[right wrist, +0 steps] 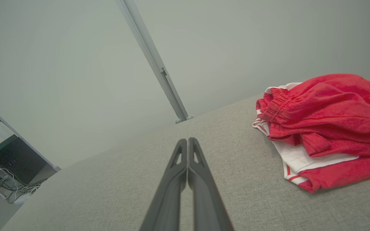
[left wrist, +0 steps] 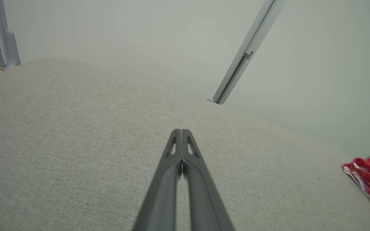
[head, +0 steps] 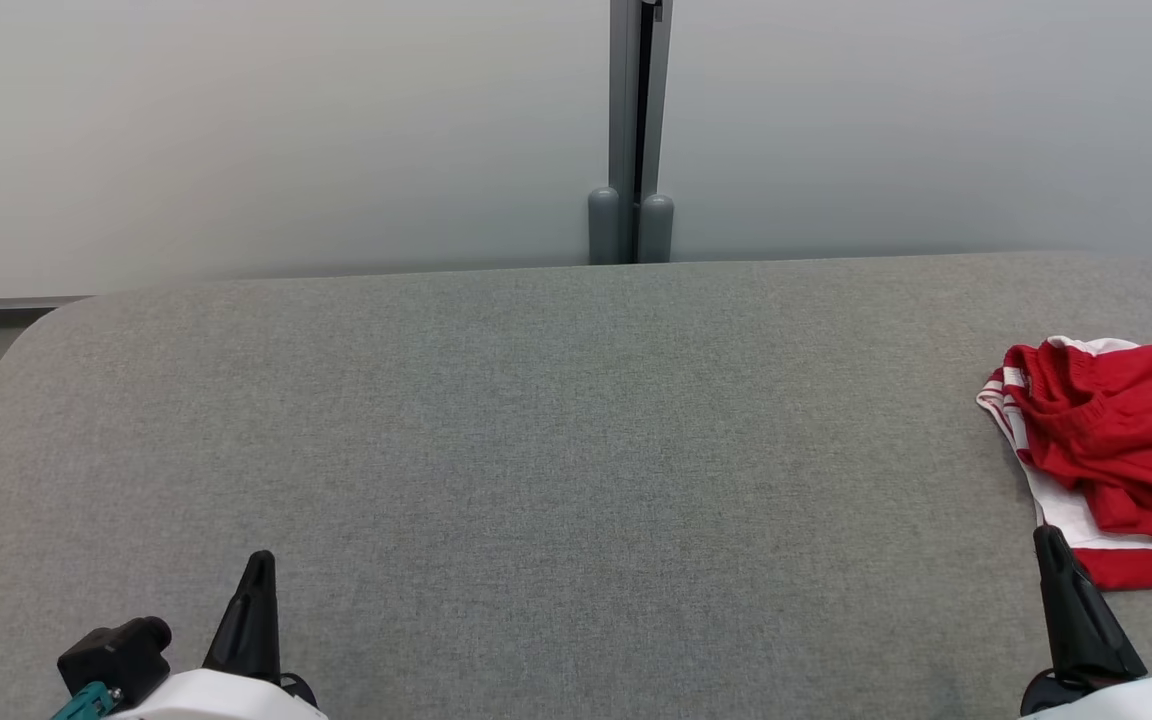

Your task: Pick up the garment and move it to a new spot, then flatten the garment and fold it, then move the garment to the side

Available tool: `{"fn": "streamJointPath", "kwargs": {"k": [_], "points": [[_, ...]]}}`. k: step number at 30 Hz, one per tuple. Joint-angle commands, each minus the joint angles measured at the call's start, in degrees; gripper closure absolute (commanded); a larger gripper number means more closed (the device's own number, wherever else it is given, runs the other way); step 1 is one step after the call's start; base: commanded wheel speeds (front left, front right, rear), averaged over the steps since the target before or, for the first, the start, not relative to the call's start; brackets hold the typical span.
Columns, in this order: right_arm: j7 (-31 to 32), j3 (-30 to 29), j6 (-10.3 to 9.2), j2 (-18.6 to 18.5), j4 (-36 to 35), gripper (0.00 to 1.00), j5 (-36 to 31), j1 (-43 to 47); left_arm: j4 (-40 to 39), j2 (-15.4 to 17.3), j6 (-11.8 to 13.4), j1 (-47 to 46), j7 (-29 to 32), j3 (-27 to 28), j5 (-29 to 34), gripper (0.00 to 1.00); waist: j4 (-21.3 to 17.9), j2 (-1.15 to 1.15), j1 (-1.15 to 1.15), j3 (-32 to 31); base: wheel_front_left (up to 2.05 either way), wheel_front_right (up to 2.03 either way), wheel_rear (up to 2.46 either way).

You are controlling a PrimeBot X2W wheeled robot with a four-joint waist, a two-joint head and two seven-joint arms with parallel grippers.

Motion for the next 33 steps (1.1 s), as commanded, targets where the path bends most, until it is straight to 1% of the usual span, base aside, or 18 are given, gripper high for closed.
{"fn": "streamJointPath", "kwargs": {"k": [1,16,33], "points": [[0.10,-0.34,-0.02,-0.27,-0.34,1.00,1.65,-1.53,-0.57,0.20,-0.44,-1.89,0.19,0.77,-1.39,1.00,-0.01,0.00,0.00,0.01,0.00,0.00,0.00],[0.68,-0.82,-0.03,0.12,3.12,1.00,14.71,-4.52,0.19,-1.10,-2.77,-3.69,3.13,3.77,-13.30,1.00,-0.39,0.00,0.00,0.25,0.00,0.00,0.00],[1.37,-1.39,-0.04,0.63,6.46,1.00,26.98,-7.40,1.01,-2.34,-4.98,-5.22,5.93,6.65,-24.63,1.00,-0.83,0.00,0.00,0.53,0.00,0.00,0.00]]}}
